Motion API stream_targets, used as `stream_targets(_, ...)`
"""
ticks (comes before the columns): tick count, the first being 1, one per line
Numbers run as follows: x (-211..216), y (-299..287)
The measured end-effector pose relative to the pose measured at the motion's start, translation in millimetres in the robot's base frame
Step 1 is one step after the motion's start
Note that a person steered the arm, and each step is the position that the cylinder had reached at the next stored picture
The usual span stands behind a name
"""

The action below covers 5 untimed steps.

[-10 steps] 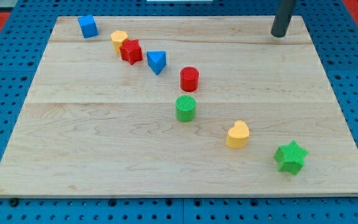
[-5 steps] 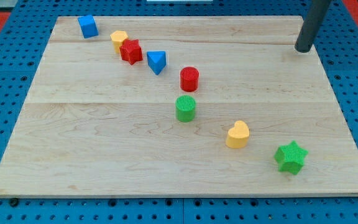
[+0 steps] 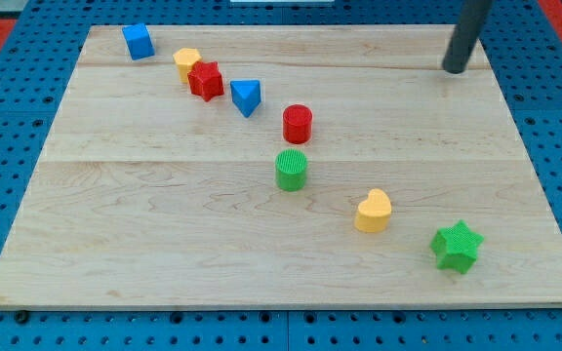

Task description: Keep red circle and green circle parallel to each other

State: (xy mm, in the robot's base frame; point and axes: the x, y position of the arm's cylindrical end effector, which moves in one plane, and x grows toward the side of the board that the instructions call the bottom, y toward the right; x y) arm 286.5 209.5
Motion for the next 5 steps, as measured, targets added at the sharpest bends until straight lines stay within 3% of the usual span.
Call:
stream_targets(4,115.6,-229.1)
stream_targets(5,123.2,-255.5)
